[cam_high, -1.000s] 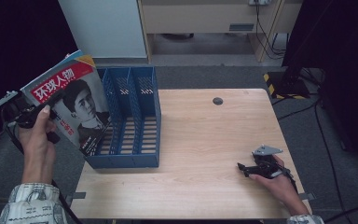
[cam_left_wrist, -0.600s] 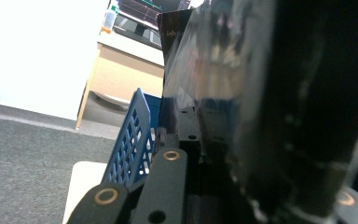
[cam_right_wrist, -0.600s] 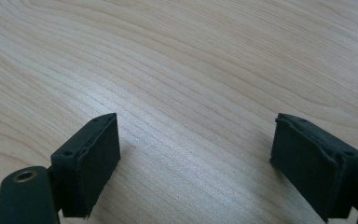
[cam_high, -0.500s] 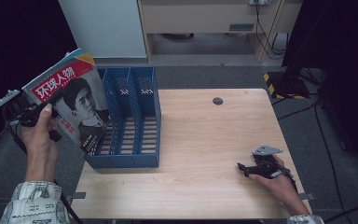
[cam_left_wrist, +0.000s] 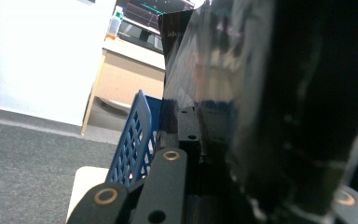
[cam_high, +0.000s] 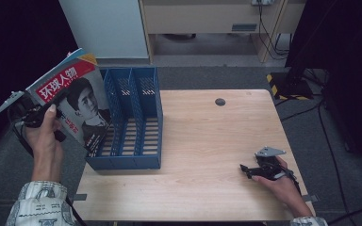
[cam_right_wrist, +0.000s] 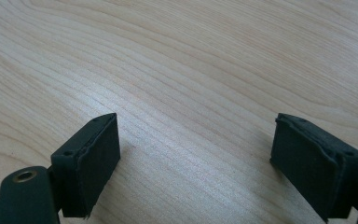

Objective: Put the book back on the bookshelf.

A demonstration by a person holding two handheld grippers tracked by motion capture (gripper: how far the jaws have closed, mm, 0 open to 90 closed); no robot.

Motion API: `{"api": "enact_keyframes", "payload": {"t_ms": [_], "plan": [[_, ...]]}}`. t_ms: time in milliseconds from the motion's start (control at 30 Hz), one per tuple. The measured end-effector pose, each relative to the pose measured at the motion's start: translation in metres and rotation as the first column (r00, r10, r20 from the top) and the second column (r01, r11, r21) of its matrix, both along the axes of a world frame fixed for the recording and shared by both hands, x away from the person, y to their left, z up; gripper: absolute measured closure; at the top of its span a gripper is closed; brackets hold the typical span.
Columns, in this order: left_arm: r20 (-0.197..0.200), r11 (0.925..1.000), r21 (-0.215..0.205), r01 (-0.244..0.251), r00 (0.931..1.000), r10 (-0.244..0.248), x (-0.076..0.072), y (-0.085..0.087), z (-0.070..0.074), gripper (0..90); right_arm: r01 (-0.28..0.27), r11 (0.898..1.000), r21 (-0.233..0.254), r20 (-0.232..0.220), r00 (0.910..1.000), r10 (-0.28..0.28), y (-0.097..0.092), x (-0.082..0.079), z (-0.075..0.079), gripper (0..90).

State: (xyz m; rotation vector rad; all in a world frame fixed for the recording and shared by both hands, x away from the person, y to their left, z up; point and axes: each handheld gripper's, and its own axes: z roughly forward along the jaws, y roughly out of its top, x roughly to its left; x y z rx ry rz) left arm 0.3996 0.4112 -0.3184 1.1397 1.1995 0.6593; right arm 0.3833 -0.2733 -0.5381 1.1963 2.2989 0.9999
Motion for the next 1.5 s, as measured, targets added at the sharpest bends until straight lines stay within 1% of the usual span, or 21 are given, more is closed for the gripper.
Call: {"api": "enact_keyframes", "payload": {"t_ms": [133, 333, 433, 567, 767, 800, 867, 1033, 1167, 1500], "plan": [[0.0, 0.9999, 0.013, 0.001, 1.0, -0.001, 0.002, -0.003, -0.001, 85.8, 0.0, 1.0, 0.0, 0.0, 1.0, 0.0, 0.0, 0.0, 0.0, 15.6], [0.007, 0.9999, 0.01, 0.001, 1.0, -0.001, 0.004, -0.005, -0.005, 85.8, 0.0, 1.0, 0.0, 0.0, 1.0, 0.0, 0.0, 0.0, 0.0, 15.6], [0.011, 0.9998, 0.019, -0.006, 0.9999, 0.005, 0.005, -0.006, -0.006, 85.8, 0.0, 1.0, 0.0, 0.0, 1.0, 0.0, 0.0, 0.0, 0.0, 15.6], [0.003, 0.9998, 0.019, 0.0, 1.0, 0.0, 0.006, -0.007, -0.013, 85.8, 0.0, 1.0, 0.001, 0.0, 1.0, 0.0, 0.0, 0.0, 0.0, 15.6], [0.007, 0.9998, 0.018, -0.008, 1.0, 0.007, 0.005, -0.007, -0.021, 85.8, 0.0, 1.0, 0.001, 0.0, 1.0, 0.0, 0.0, 0.0, 0.0, 15.6], [0.002, 0.9997, 0.021, -0.01, 1.0, 0.01, 0.005, -0.006, -0.023, 85.8, 0.0, 1.0, 0.001, 0.0, 1.0, 0.0, 0.0, 0.0, 0.0, 15.6], [0.003, 0.9996, 0.025, -0.011, 0.9999, 0.011, 0.005, -0.006, -0.024, 85.8, 0.0, 1.0, 0.001, 0.0, 1.0, 0.0, 0.0, 0.0, 0.0, 15.6], [0.016, 0.9996, 0.02, -0.02, 0.9997, 0.019, 0.003, -0.005, -0.027, 85.8, 0.0, 1.0, 0.001, -0.001, 1.0, 0.0, 0.0, 0.0, 0.0, 15.6], [0.019, 0.9997, 0.017, -0.02, 0.9996, 0.02, 0.003, -0.006, -0.032, 85.8, 0.0, 1.0, 0.001, 0.0, 1.0, 0.0, 0.0, 0.0, 0.0, 15.6], [0.012, 0.9997, 0.016, -0.019, 0.9998, 0.018, 0.005, -0.011, -0.042, 85.7, 0.0, 1.0, 0.0, 0.0, 1.0, 0.0, 0.0, 0.0, 0.0, 15.6]]}}
